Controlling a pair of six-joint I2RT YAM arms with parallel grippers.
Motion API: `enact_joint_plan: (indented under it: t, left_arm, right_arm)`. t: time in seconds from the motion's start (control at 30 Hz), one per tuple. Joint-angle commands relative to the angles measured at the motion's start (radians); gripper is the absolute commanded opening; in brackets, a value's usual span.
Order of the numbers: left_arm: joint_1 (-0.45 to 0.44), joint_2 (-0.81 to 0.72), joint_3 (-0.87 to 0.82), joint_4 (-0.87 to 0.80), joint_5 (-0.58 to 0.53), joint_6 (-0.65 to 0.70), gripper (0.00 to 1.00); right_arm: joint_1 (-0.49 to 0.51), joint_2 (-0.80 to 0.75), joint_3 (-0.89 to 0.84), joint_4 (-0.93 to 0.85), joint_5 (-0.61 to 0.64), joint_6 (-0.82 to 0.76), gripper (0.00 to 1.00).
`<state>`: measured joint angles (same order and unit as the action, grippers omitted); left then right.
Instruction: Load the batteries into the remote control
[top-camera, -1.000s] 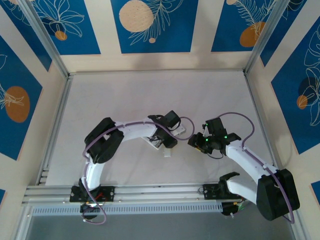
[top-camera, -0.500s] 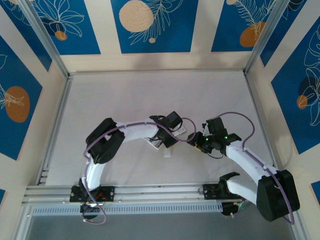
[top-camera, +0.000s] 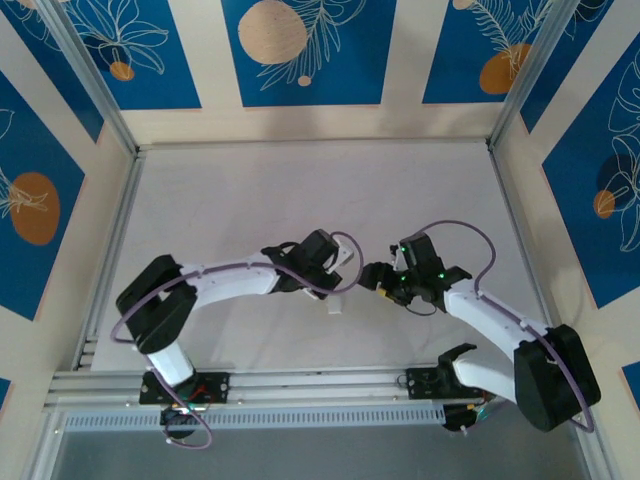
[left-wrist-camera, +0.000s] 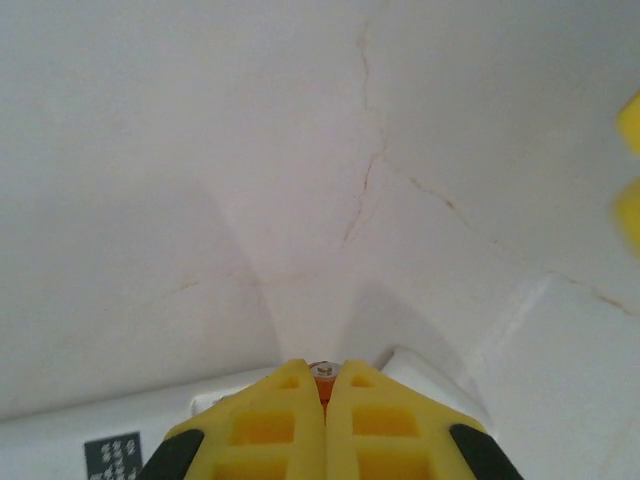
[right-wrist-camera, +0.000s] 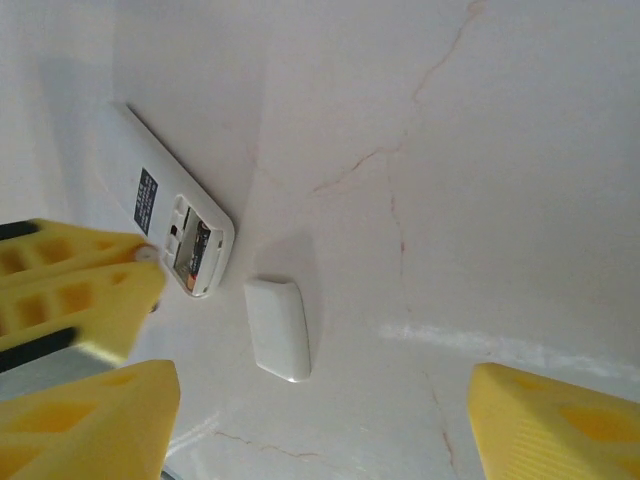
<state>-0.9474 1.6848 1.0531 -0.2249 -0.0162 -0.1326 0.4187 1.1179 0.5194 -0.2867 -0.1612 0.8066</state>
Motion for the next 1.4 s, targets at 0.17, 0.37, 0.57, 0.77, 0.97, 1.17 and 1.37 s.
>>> enact_joint_plan:
  t: [0.17, 0.37, 0.57, 0.77, 0.97, 1.17, 1.37]
  left_arm:
    - [0.04, -0.106, -0.177, 0.267, -0.017, -0.132, 0.01]
    - [0.084, -0.082, -0.248, 0.38, 0.036, -0.171, 0.01]
    - [0.096, -0.064, -0.275, 0.435, 0.048, -0.176, 0.01]
    - [0.099, -0.05, -0.303, 0.467, 0.049, -0.18, 0.01]
    - [0.099, -0.044, -0.331, 0.485, 0.038, -0.177, 0.01]
    - [0.099, -0.026, -0.343, 0.505, 0.041, -0.182, 0.01]
    - [0.099, -0.011, -0.353, 0.514, 0.046, -0.177, 0.03]
  right_arm:
    - [0.09, 0.09, 0.081, 0.057, 0.045, 0.038, 0.99]
    - [0.121, 0.123, 0.111, 0.042, 0.059, 0.043, 0.99]
    - [0.123, 0.126, 0.12, 0.018, 0.075, 0.048, 0.99]
    - [0.122, 0.129, 0.122, 0.009, 0.076, 0.052, 0.99]
    - [0.123, 0.129, 0.124, 0.002, 0.081, 0.048, 0.99]
    - [0.124, 0.132, 0.118, 0.006, 0.078, 0.052, 0.99]
    - [0.124, 0.134, 0.117, 0.007, 0.079, 0.052, 0.99]
